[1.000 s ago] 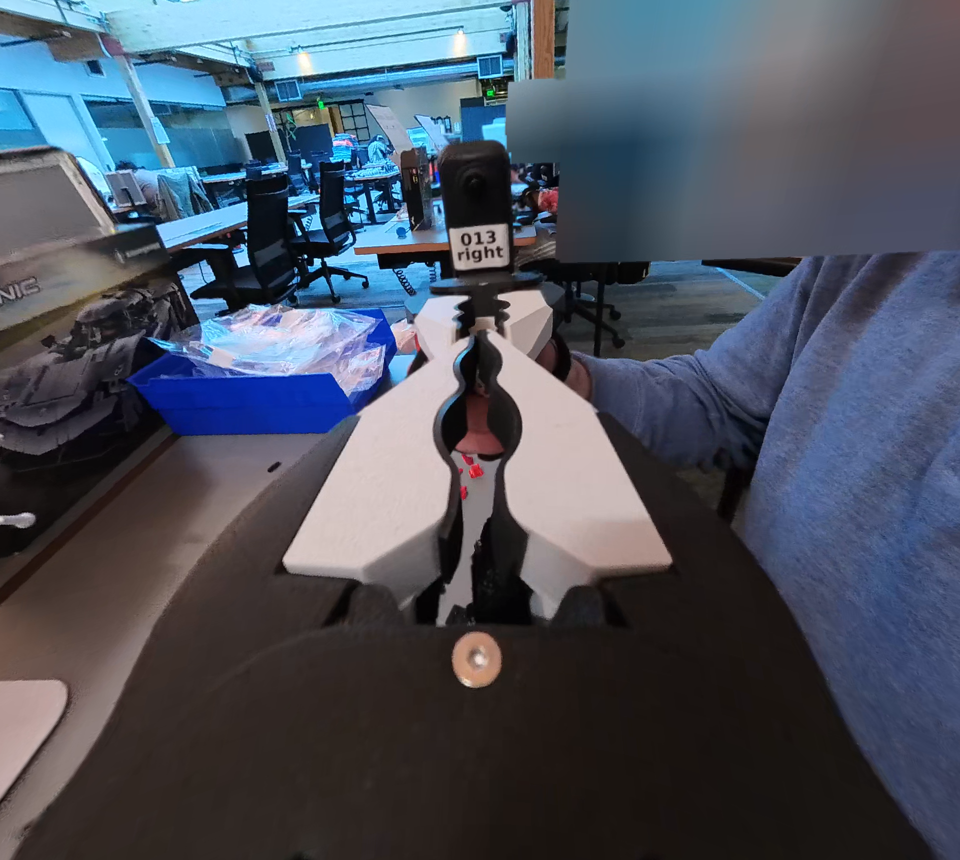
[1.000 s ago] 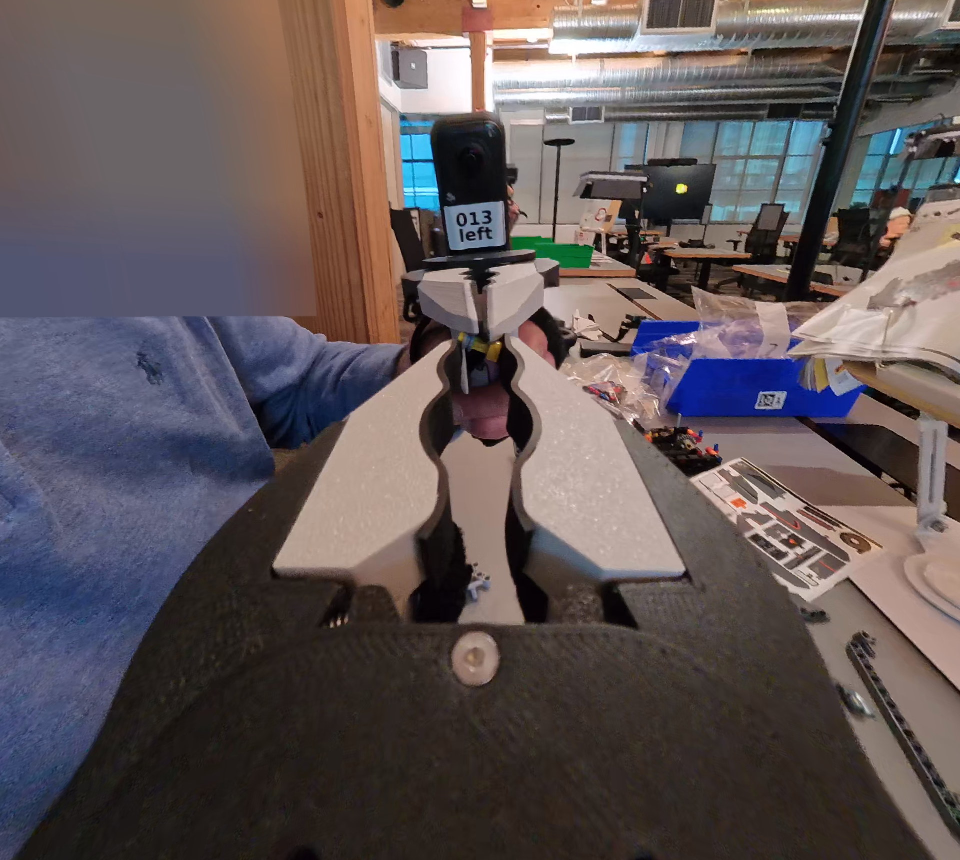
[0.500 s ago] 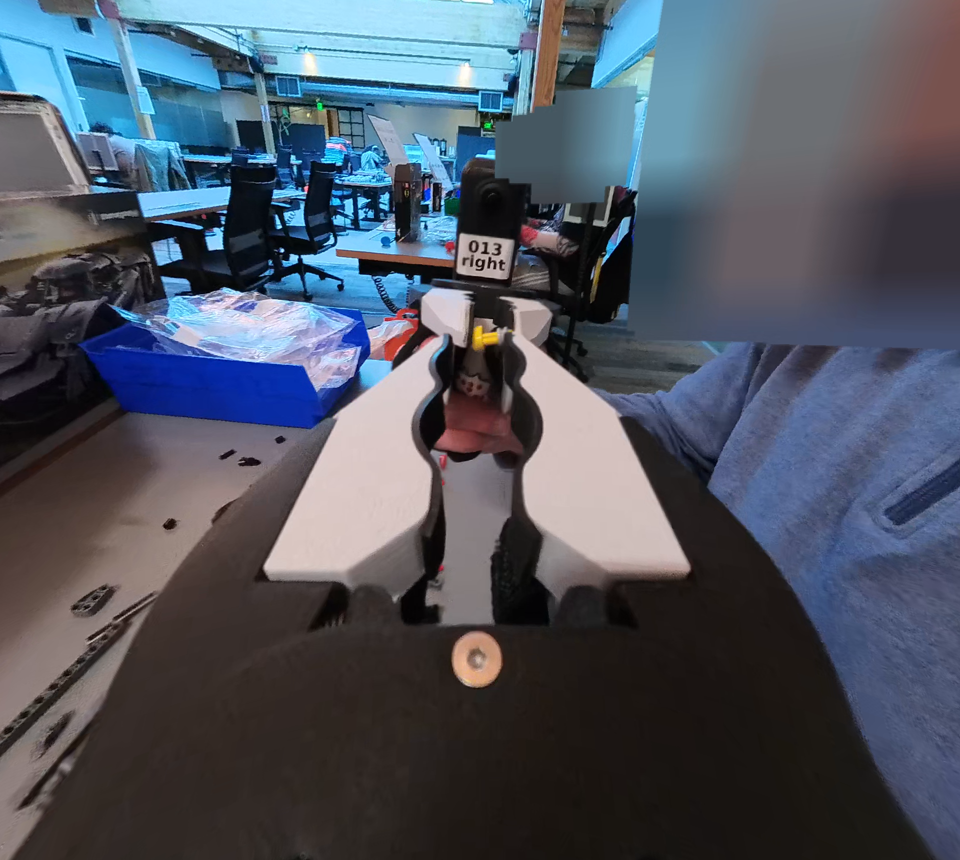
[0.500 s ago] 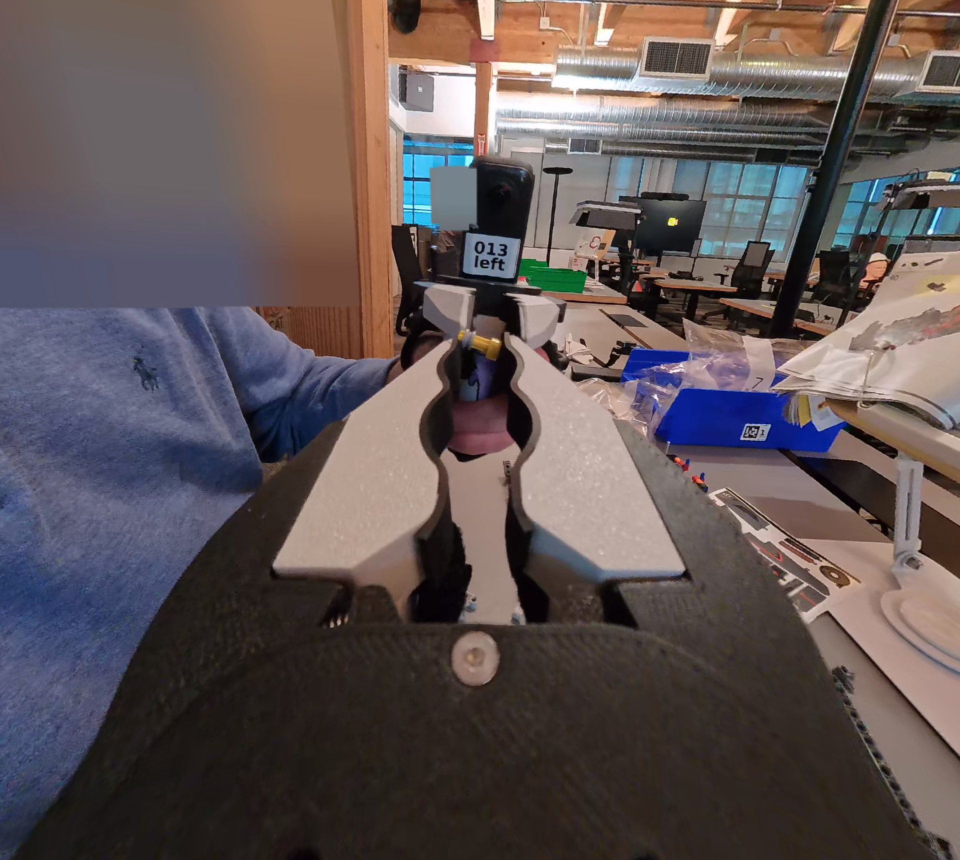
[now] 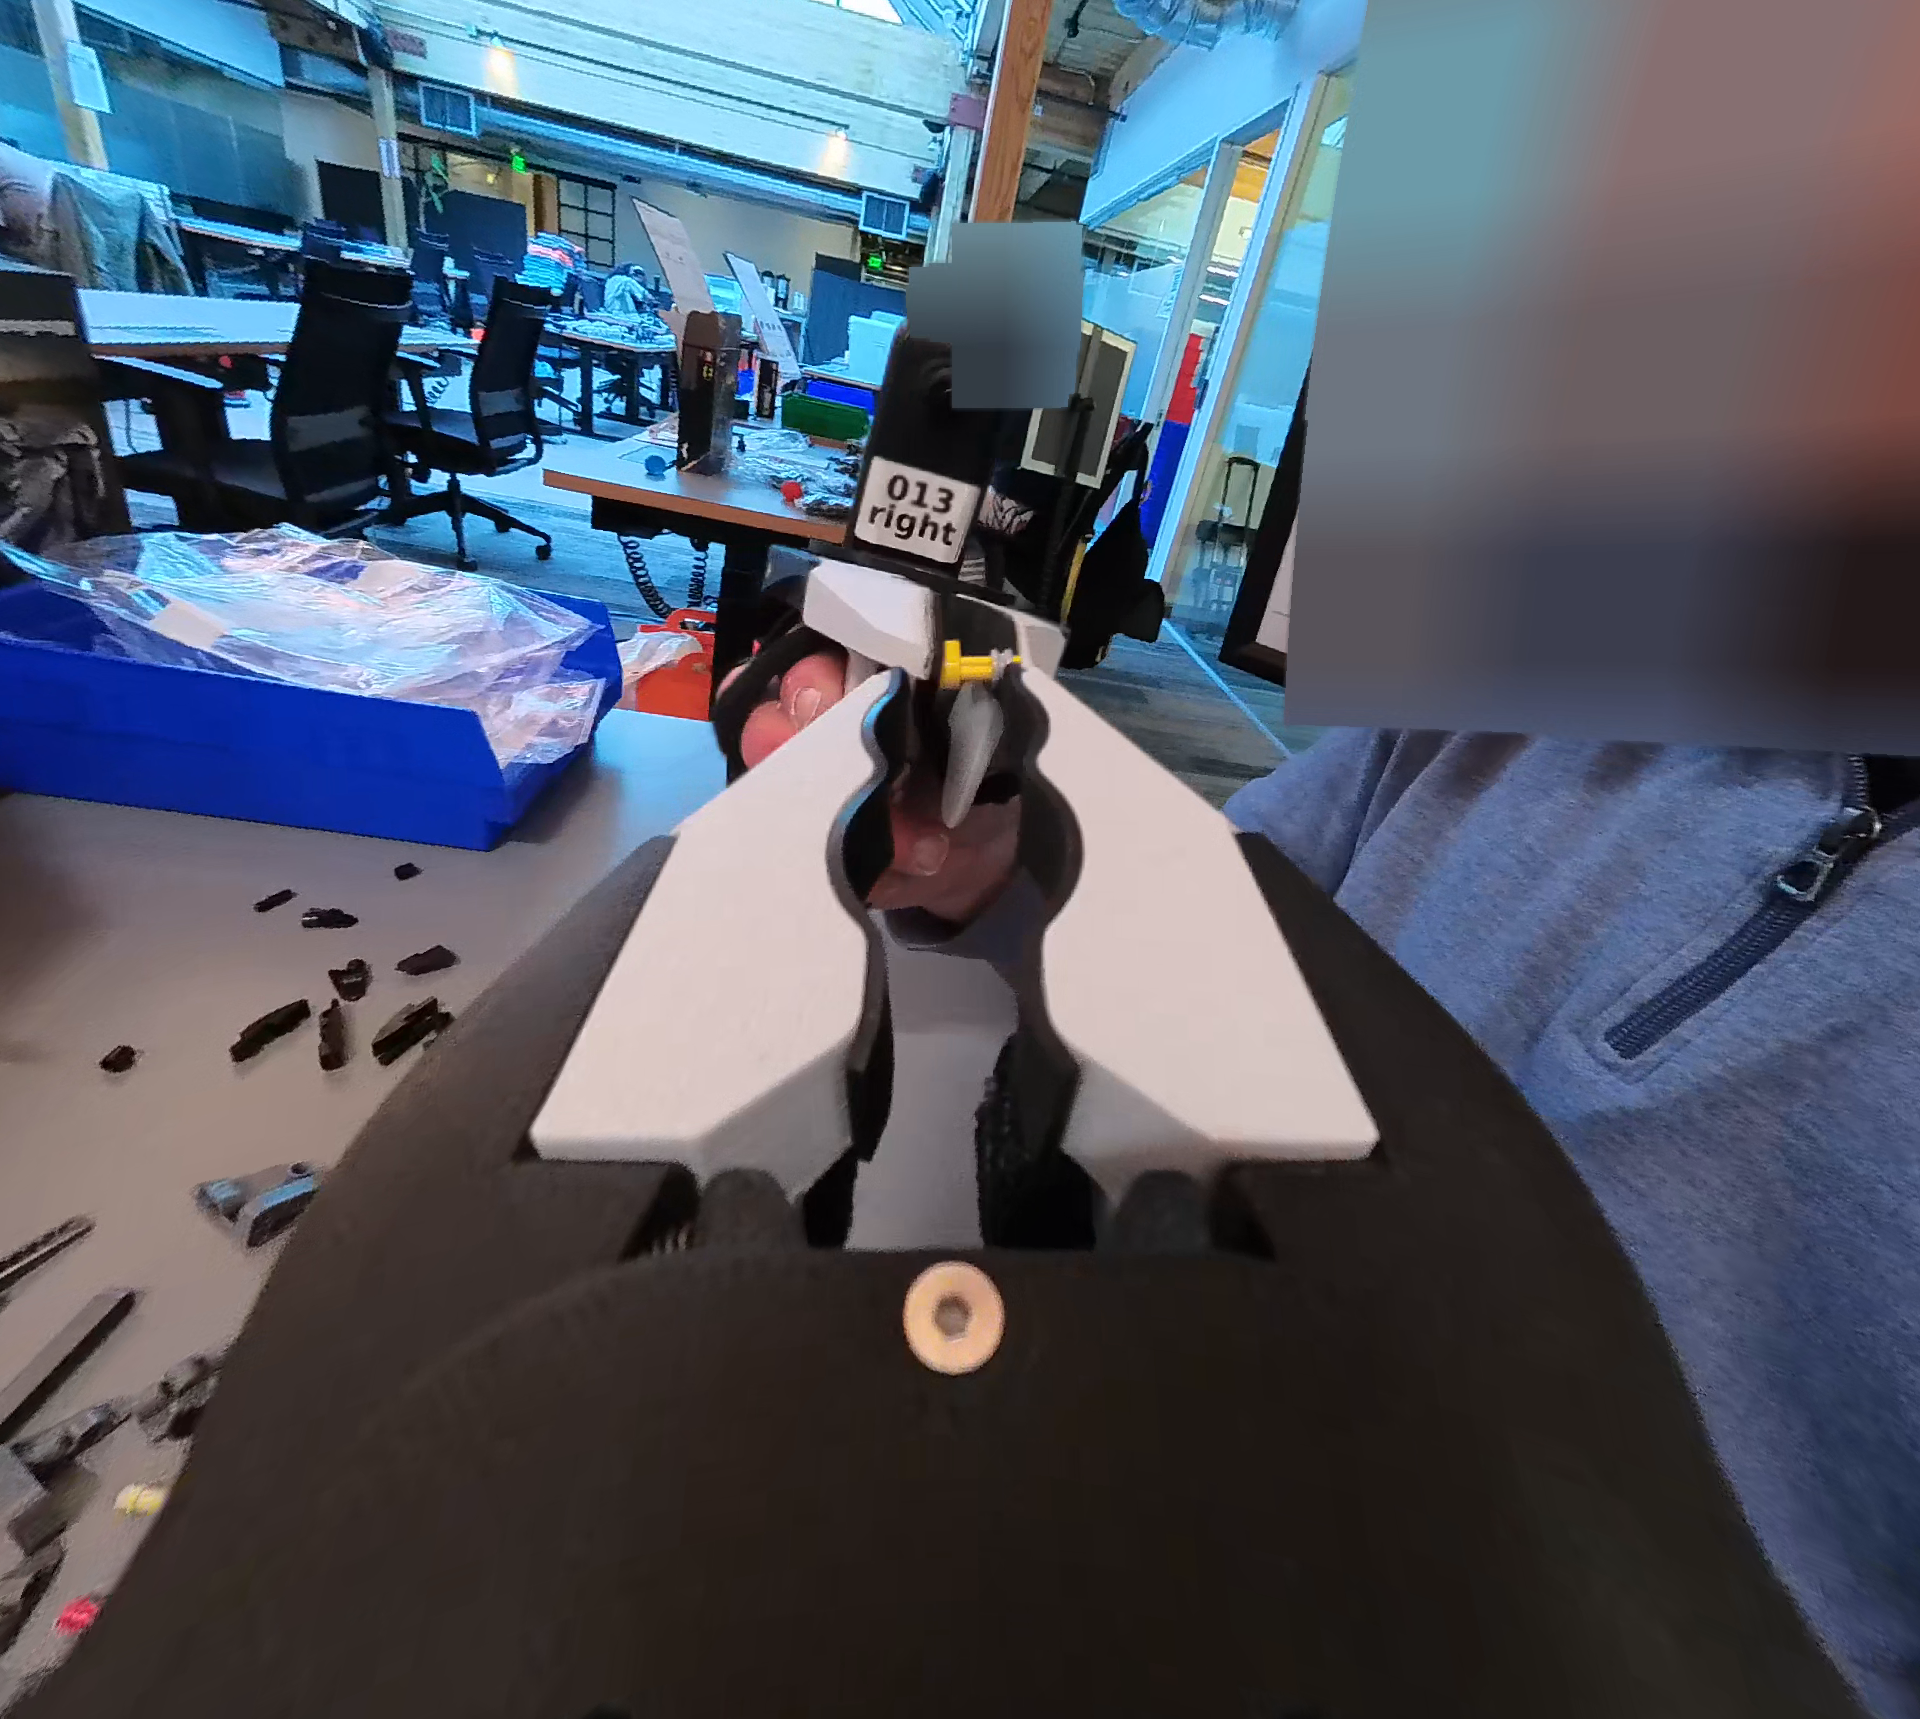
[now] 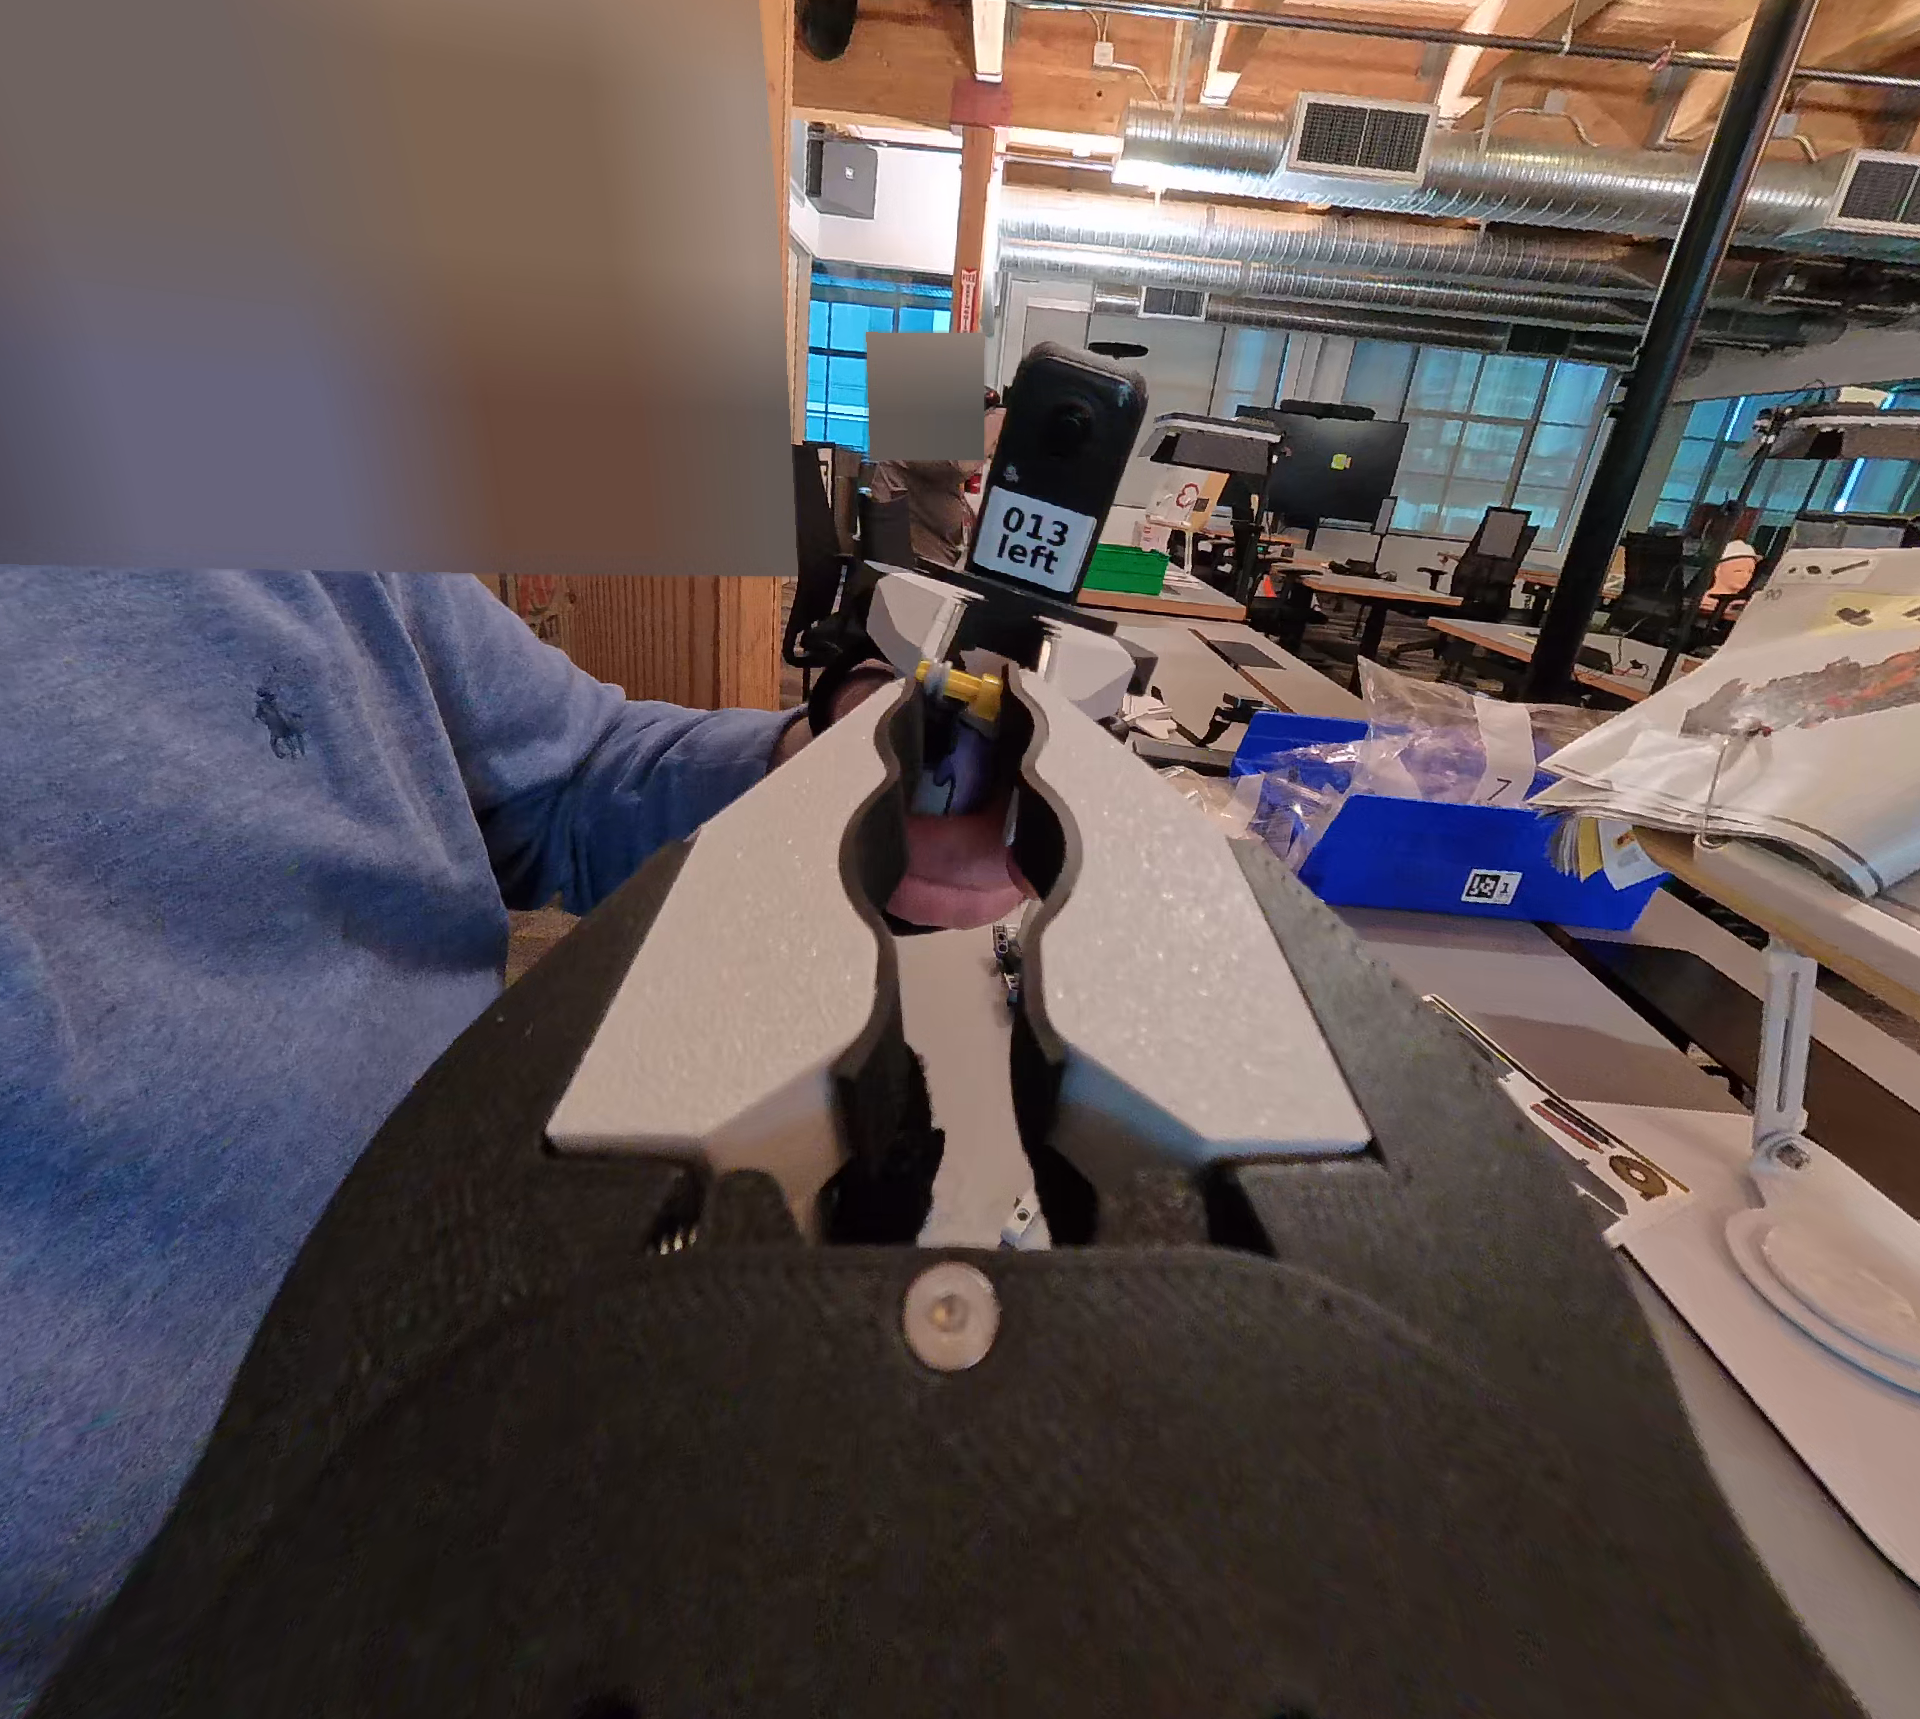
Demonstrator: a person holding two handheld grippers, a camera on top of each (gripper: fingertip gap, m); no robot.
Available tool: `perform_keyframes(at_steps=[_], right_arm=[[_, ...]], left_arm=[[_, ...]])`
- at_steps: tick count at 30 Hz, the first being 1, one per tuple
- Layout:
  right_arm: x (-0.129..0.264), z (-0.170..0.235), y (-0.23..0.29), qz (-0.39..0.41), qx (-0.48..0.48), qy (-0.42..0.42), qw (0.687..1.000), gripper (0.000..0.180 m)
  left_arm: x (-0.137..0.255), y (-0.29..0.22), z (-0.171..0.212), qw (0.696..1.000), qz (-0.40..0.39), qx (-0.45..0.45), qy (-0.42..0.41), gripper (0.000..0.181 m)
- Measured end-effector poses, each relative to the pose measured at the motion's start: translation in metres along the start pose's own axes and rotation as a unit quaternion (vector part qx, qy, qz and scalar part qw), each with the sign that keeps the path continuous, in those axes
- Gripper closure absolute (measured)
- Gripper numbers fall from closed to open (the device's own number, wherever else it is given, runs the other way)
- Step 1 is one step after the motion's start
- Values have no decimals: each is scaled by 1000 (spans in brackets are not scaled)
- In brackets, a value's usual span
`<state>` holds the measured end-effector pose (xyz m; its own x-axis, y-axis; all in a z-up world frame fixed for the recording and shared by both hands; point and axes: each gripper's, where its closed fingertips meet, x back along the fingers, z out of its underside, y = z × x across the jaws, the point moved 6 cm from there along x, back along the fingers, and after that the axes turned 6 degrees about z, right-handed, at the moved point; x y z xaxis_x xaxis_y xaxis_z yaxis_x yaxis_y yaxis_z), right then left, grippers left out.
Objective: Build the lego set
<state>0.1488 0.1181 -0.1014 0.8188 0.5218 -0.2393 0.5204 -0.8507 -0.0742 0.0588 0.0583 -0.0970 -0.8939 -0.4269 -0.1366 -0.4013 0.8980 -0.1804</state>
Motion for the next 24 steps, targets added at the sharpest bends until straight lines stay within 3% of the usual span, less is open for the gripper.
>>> perform_keyframes(at_steps=[24], right_arm=[[1,3,0,12,-1,18,1000,175]], left_arm=[[-2,-1,4,999,-8,-41,20,177]])
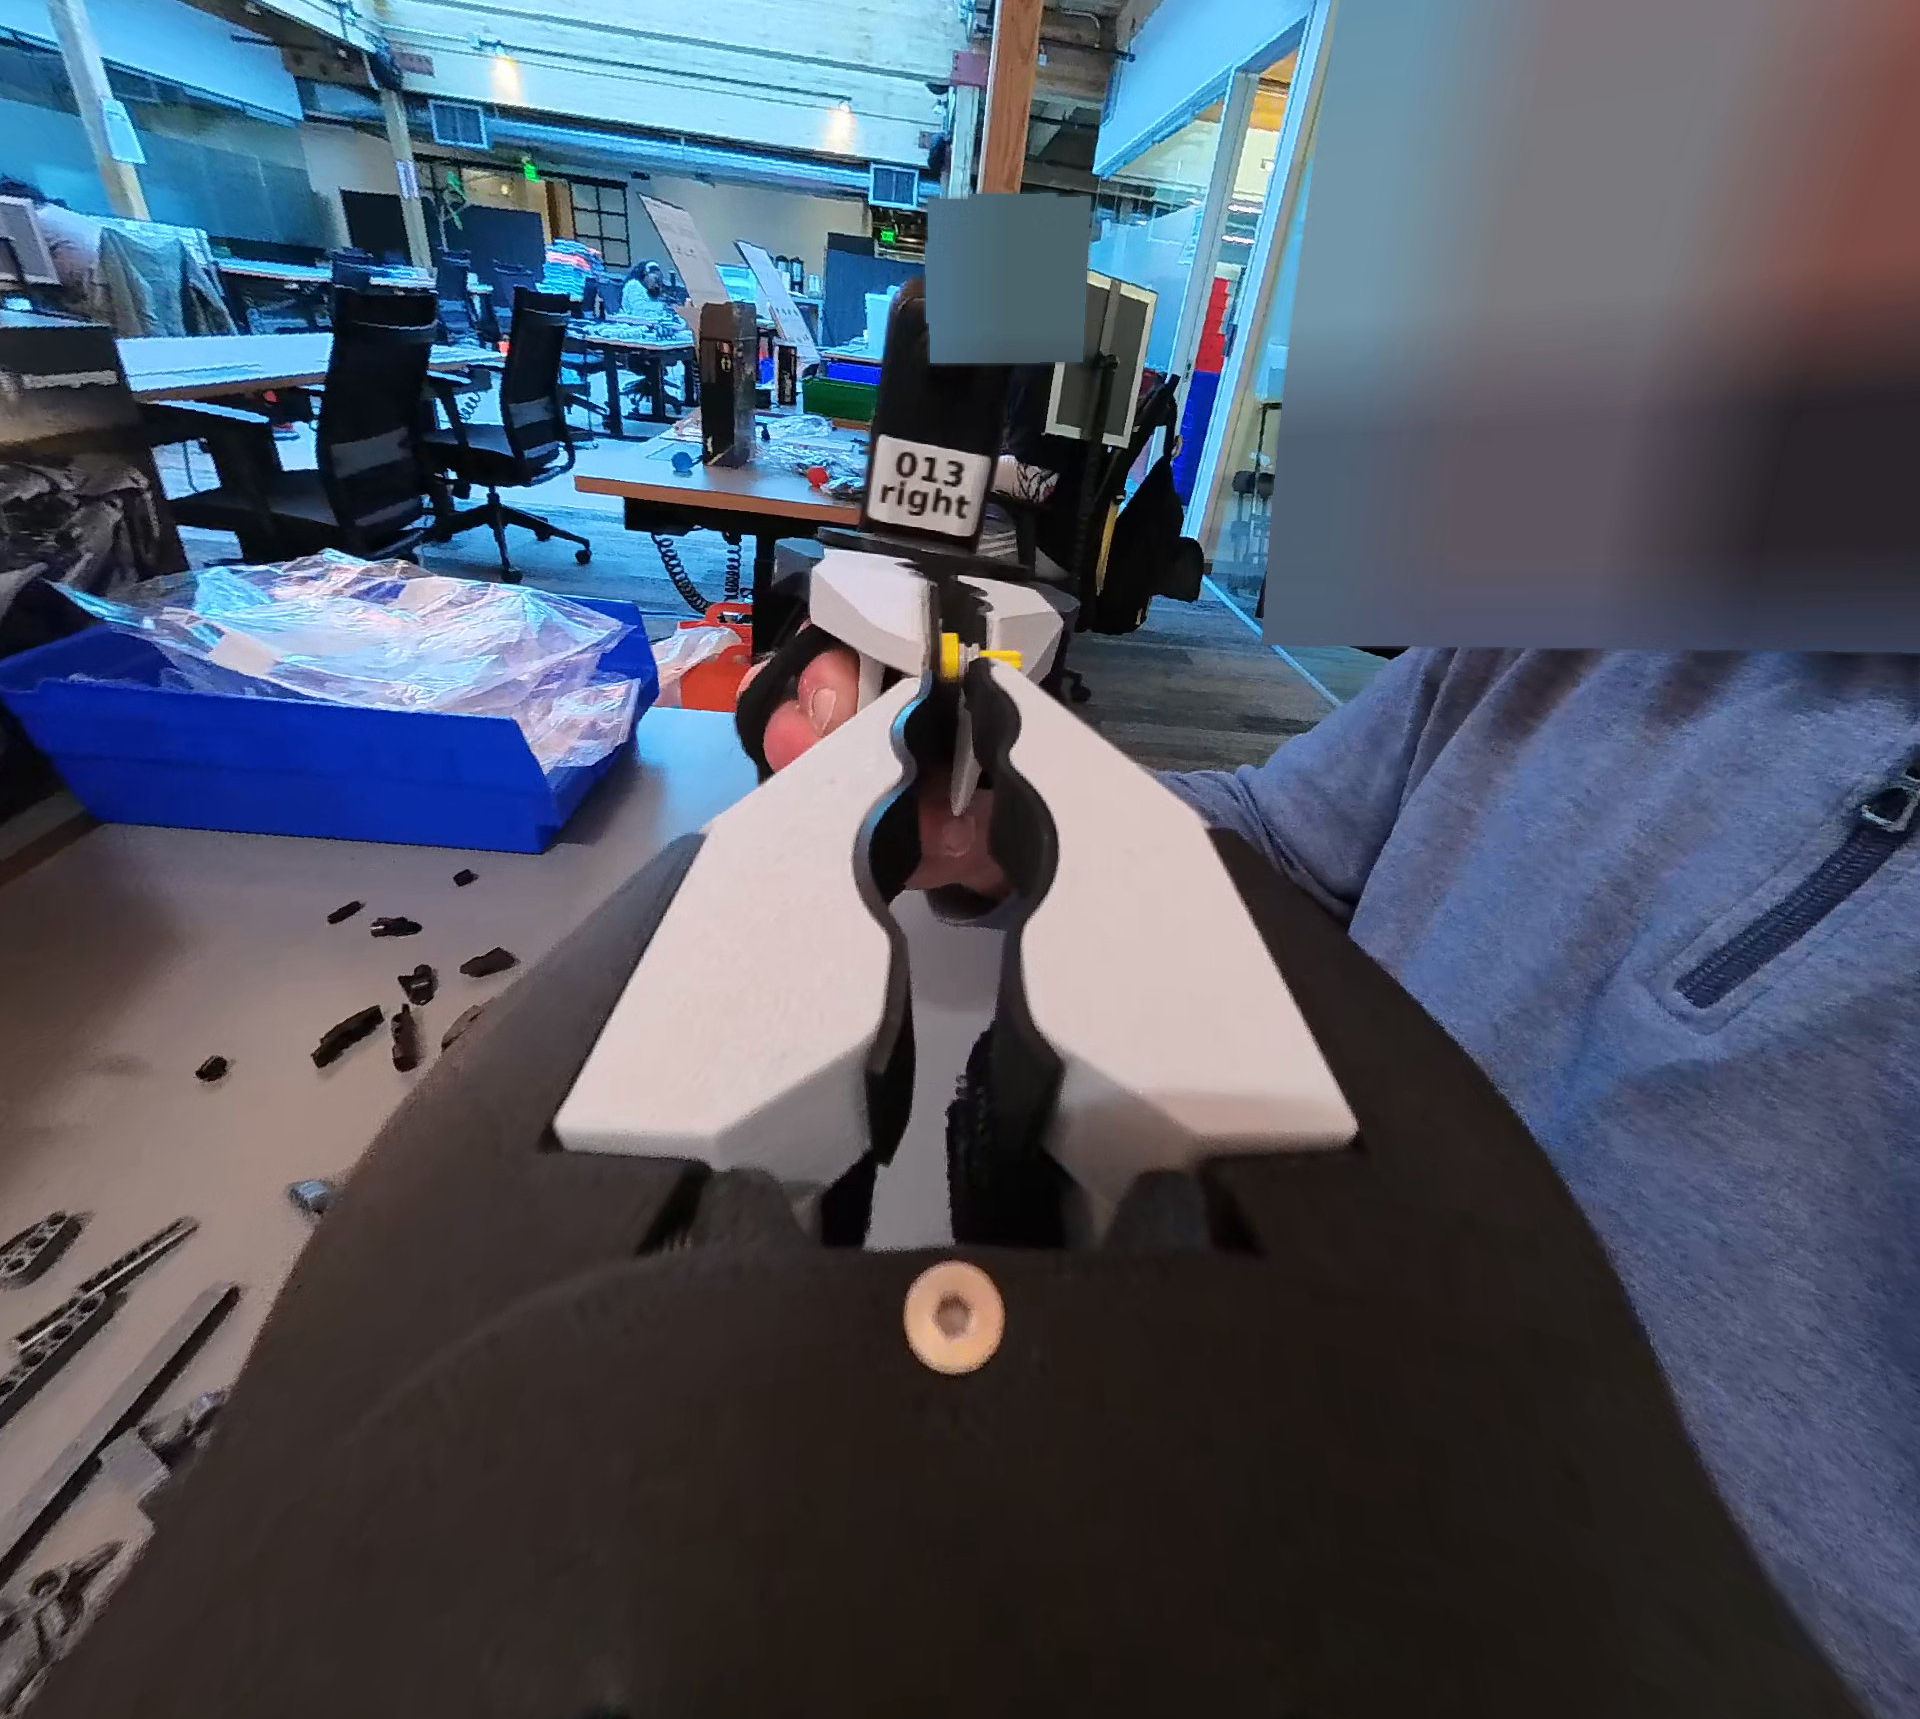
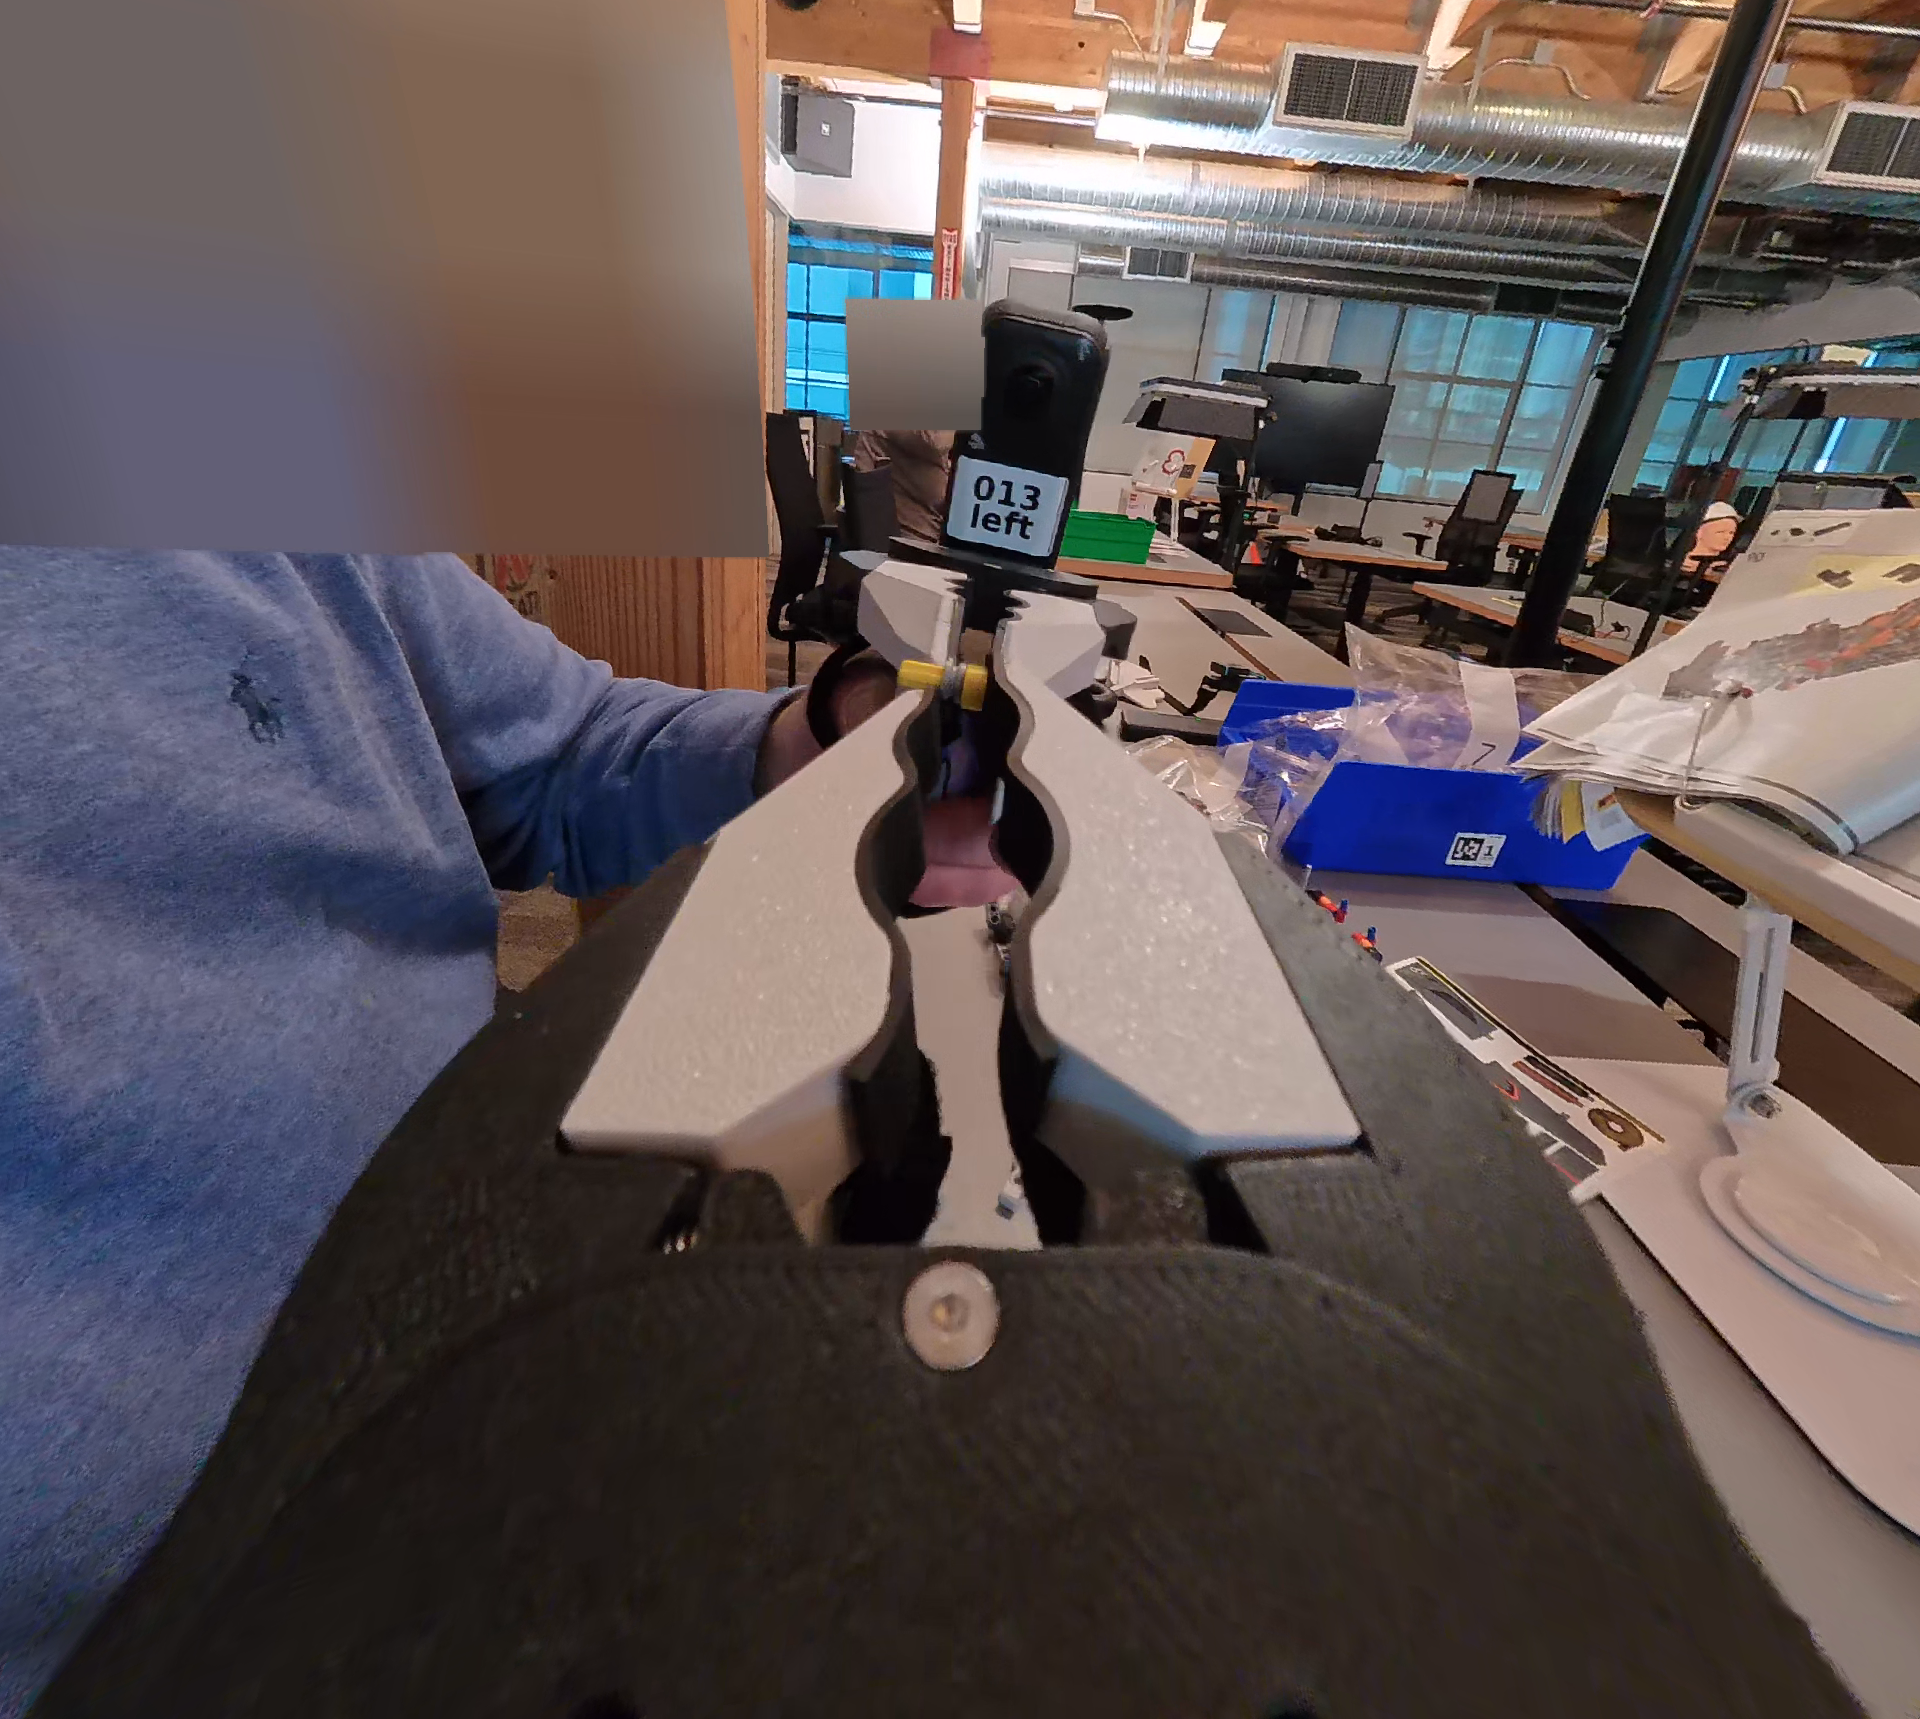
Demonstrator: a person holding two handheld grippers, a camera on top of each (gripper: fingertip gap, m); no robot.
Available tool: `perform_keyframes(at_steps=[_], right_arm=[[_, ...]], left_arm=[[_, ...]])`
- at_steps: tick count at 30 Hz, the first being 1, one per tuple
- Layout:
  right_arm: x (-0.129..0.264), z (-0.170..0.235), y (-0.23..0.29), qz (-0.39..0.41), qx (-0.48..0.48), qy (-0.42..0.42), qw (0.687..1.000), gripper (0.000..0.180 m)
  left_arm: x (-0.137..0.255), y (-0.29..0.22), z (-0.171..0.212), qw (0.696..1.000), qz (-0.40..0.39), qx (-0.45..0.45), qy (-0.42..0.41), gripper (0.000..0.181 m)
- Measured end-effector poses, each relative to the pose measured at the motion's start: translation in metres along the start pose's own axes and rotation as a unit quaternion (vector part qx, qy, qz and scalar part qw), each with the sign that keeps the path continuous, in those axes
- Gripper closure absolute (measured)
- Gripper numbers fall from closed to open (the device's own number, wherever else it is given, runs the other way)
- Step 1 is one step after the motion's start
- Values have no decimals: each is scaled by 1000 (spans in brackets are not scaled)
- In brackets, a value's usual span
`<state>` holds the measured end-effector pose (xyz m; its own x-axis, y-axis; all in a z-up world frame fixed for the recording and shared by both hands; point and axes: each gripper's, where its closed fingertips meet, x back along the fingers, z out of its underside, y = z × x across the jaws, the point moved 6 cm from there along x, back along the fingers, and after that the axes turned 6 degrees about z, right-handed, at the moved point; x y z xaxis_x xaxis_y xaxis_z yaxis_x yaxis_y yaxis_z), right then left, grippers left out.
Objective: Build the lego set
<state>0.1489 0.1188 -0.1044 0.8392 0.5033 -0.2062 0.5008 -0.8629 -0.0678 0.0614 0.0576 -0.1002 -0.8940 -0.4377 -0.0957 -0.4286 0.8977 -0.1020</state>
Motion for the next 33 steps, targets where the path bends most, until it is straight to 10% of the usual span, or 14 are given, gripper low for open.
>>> perform_keyframes(at_steps=[12,33], right_arm=[[-25,-3,-9,102,88,64,989,174],[-99,8,-6,249,394,189,864,174]], left_arm=[[35,-1,-7,997,-79,-12,-23,162],[85,16,-11,989,-129,7,-72,172]])
